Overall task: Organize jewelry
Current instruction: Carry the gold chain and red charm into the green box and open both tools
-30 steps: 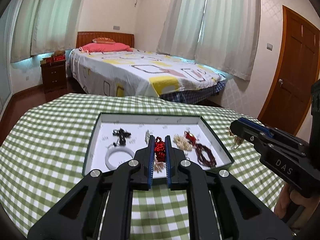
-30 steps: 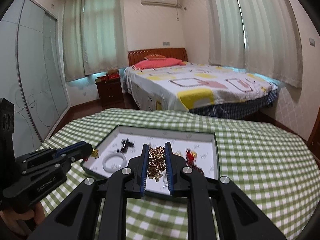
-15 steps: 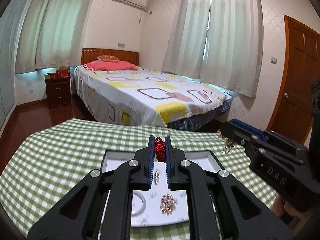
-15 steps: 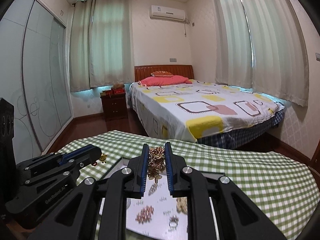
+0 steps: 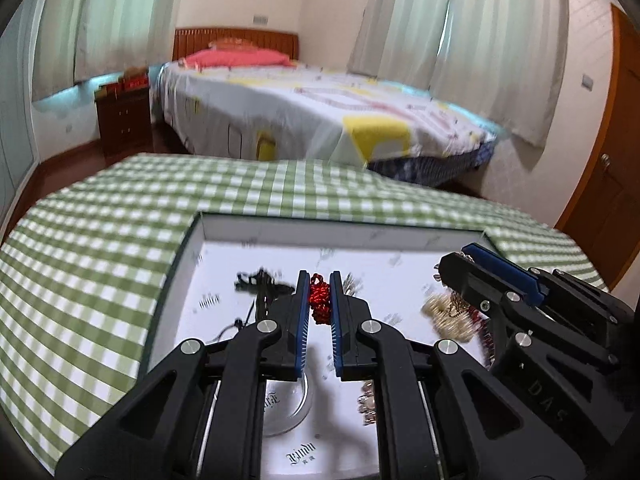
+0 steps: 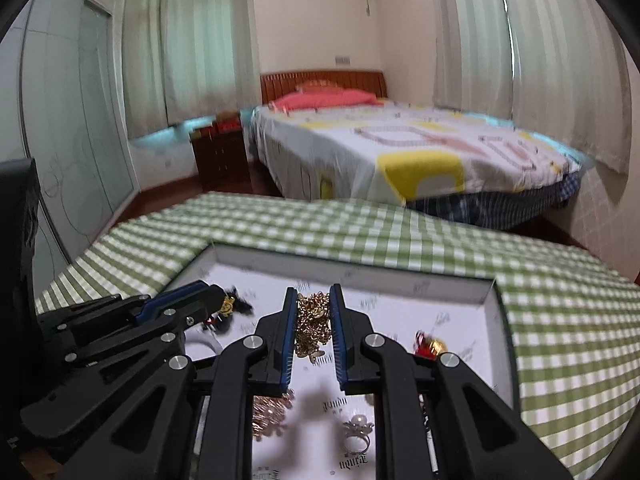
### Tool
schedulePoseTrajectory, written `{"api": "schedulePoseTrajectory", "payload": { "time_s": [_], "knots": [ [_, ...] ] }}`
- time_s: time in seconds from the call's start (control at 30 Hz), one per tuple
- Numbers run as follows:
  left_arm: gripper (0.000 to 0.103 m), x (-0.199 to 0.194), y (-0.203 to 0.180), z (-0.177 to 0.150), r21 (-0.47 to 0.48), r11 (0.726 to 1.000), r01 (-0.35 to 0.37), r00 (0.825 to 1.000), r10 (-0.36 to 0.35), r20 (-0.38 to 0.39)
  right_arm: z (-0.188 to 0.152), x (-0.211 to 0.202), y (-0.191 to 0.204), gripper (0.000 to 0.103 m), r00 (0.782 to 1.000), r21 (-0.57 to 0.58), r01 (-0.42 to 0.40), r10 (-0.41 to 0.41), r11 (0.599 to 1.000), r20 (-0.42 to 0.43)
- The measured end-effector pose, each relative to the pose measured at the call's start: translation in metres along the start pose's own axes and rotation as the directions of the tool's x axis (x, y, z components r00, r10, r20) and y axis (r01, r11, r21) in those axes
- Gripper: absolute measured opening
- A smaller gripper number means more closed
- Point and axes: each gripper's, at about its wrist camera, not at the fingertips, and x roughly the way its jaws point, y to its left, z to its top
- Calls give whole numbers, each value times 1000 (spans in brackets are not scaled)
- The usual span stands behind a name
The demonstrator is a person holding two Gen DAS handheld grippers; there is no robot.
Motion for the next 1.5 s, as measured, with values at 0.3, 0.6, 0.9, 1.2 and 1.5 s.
{"api": "schedulePoseTrajectory", "payload": {
  "time_s": [0.3, 0.6, 0.9, 1.2, 1.5],
  "knots": [
    [10, 32, 3, -5, 14, 1000, -10, 996, 11, -85, -14, 29, -5, 17, 995, 16, 7, -5, 1000, -104],
    [10, 45, 1, -3, 26, 999, -19, 991, 22, -132, -18, 36, -9, 17, 990, 28, 10, -5, 1000, -144],
    [12, 51, 0, -2, 33, 999, -12, 988, 17, -153, -19, 41, -10, 17, 985, 40, 10, -3, 999, -173],
    [30, 51, -1, -4, 29, 999, -15, 986, 19, -165, -20, 43, -11, 18, 983, 45, 12, -3, 999, -184],
    [54, 40, 5, -4, 16, 999, -32, 988, 34, -150, -22, 34, -19, 32, 985, 67, 35, -23, 997, -168]
  ]
}}
